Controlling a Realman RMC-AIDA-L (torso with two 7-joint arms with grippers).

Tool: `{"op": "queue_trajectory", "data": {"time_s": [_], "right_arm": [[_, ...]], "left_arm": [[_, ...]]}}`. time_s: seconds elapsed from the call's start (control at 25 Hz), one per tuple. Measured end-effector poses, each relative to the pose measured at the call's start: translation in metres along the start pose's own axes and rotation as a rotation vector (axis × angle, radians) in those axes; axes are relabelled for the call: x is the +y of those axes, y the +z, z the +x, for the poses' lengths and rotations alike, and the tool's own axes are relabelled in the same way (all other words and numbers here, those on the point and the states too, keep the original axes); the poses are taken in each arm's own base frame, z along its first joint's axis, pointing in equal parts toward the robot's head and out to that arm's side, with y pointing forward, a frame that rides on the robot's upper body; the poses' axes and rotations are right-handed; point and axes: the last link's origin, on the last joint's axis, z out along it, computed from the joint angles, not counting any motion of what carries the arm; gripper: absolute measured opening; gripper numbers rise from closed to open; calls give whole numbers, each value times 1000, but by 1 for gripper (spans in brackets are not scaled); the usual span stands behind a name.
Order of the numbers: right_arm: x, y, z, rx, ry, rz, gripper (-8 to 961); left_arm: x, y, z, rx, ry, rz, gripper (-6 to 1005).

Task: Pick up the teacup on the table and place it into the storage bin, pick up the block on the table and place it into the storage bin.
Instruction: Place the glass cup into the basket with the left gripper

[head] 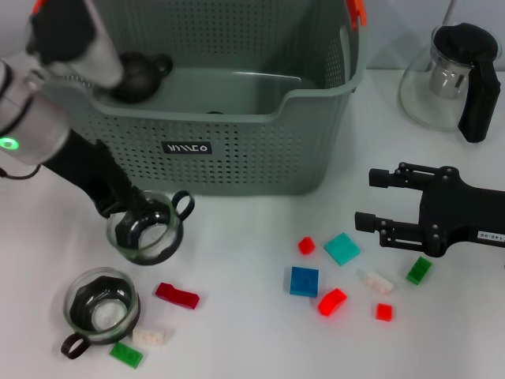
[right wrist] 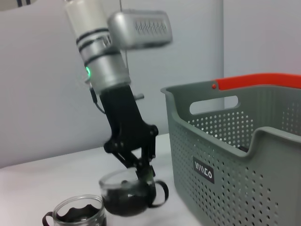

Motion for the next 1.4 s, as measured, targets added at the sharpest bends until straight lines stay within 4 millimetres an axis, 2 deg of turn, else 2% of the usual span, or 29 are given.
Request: {"op": "queue_trajectory", "data": {"time_s": [0.28,0.48,0.68,0.8,0.92,1.08,1.2,1.4], "right_arm": [[-1,2,-3,-2,-7,-4,741],[-3,3,-5,-4,-13,-5,741],[-3,4,-5,-3,-14,-10,741],[-2,5,-5,-3,-15,-15,740],[0,6,-5,-2,-13,-21,740],[1,6,-4,-4,-9,-26,740],[2,7,-4,-8,-8,-30,740],[3,5,-3,-11,-4,-29,741]], "left_arm": [[5,-30,-7,301,-23,-223,34],[8,-56,-1,613,2,-319,34],[-13,-85,17,923,-62,-242,35],[-33,-95,32,1010,-162,-139,35],[-55,-94,57,939,-274,-21,35],[-74,-82,89,687,-315,118,36],[-80,-69,104,527,-304,224,36],[-75,-34,120,318,-208,396,36]]}}
